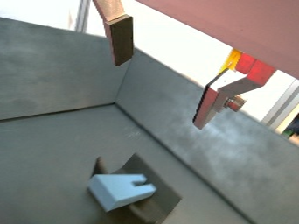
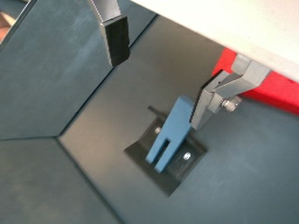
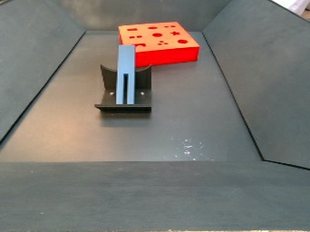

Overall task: Pick up the double-square object. Move up. Place the double-square object on the fixture. Regrasp the double-square object. Move to above the board. Insert the double-square object.
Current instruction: Regrasp the double-square object.

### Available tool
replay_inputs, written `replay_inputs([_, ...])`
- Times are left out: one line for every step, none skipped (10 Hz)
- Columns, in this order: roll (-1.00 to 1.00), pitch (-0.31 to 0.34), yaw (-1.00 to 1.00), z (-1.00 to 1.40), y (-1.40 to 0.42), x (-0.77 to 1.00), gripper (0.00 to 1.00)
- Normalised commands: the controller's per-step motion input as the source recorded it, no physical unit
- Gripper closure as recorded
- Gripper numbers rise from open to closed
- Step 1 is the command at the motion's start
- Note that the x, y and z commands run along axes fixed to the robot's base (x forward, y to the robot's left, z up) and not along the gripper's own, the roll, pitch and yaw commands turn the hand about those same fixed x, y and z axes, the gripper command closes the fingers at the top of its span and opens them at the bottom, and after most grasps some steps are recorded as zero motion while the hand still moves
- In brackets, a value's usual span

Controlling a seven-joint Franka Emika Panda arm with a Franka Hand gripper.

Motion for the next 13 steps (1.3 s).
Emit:
replay_inputs([1.00, 0.198, 0.13, -0.01, -0.05, 0.11, 0.00])
replay_inputs([1.00, 0.220, 0.18, -0.01, -0.05, 0.11, 0.00])
replay_inputs([0.98, 0.232, 0.23, -0.01, -0.05, 0.11, 0.00])
replay_inputs([0.86, 0.213, 0.24, -0.01, -0.05, 0.12, 0.00])
replay_inputs([0.56, 0.155, 0.26, -0.01, -0.06, 0.12, 0.00])
replay_inputs([0.45, 0.132, 0.26, -0.01, -0.06, 0.12, 0.00])
replay_inputs([0.27, 0.090, 0.25, 0.00, -0.04, 0.12, 0.00])
replay_inputs([0.20, 0.040, 0.24, -0.01, -0.05, 0.10, 0.00])
replay_inputs([0.18, 0.007, 0.22, -0.01, -0.05, 0.09, 0.00])
replay_inputs([0.17, 0.000, 0.20, -0.01, -0.05, 0.09, 0.00])
replay_inputs([0.24, -0.021, 0.14, -1.00, 0.04, 0.03, 0.00])
replay_inputs([0.24, -0.035, 0.11, -1.00, 0.04, 0.04, 0.00])
replay_inputs([0.20, -0.050, 0.09, -1.00, 0.03, 0.04, 0.00])
